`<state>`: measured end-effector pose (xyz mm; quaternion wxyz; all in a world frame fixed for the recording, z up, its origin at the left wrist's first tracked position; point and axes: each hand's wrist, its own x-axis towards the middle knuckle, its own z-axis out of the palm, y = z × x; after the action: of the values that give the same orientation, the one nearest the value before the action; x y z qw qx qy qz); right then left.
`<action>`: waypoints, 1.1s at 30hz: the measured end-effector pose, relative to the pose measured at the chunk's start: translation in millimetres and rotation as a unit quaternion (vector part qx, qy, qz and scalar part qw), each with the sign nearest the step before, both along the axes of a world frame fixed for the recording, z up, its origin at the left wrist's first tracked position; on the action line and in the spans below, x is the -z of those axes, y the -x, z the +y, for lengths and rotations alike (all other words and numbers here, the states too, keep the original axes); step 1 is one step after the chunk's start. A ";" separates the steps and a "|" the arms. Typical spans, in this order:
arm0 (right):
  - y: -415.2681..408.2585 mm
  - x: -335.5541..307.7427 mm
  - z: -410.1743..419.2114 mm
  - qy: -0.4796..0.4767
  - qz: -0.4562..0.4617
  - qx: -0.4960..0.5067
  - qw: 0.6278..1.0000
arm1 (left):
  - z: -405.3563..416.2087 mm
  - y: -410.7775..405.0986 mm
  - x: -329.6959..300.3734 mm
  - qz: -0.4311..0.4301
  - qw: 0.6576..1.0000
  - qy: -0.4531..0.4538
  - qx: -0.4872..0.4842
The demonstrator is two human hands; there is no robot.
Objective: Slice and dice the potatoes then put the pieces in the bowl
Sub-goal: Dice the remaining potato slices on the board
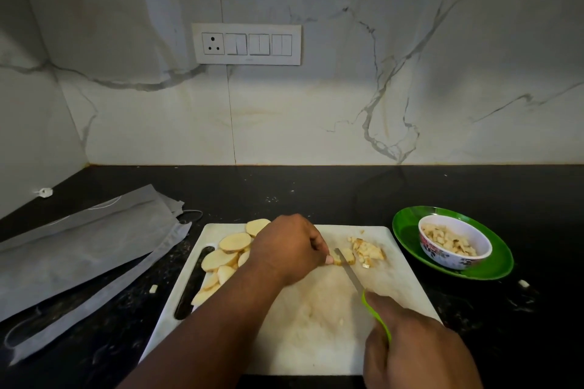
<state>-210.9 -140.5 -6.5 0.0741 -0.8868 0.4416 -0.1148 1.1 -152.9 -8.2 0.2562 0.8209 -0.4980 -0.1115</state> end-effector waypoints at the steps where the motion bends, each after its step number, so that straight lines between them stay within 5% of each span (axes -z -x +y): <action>1: 3.7 -3.8 0.5 -0.014 -0.004 0.005 1.000 | -0.1 -1.0 0.1 0.001 1.000 0.001 0.003; 5: 20.2 -6.2 1.2 -0.087 -0.021 0.003 0.996 | 0.6 -2.6 1.3 -0.001 1.000 0.007 0.016; 10: 4.0 -14.1 3.1 0.031 -0.025 0.015 0.999 | 3.2 -0.1 -0.6 -0.007 1.000 0.007 0.021; 17: -8.0 3.2 -1.1 0.014 0.011 -0.007 1.000 | 1.5 1.5 -1.8 -0.010 1.000 0.005 0.015; 23: 22.5 -16.3 -1.1 -0.235 0.001 -0.021 0.972 | 0.5 -2.0 0.7 -0.017 1.000 0.003 0.022; 27: 8.8 -11.5 13.2 0.019 -0.028 0.000 0.999 | 2.6 0.0 -1.2 -0.015 1.000 0.002 0.020; 33: -6.1 -0.3 9.7 -0.008 -0.056 -0.037 0.998 | 4.9 4.0 -3.6 0.002 1.000 0.001 0.006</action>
<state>-204.8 -130.8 -6.2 0.1098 -0.8939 0.4047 -0.1583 -2.9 -148.0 -4.6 0.2575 0.8173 -0.5026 -0.1146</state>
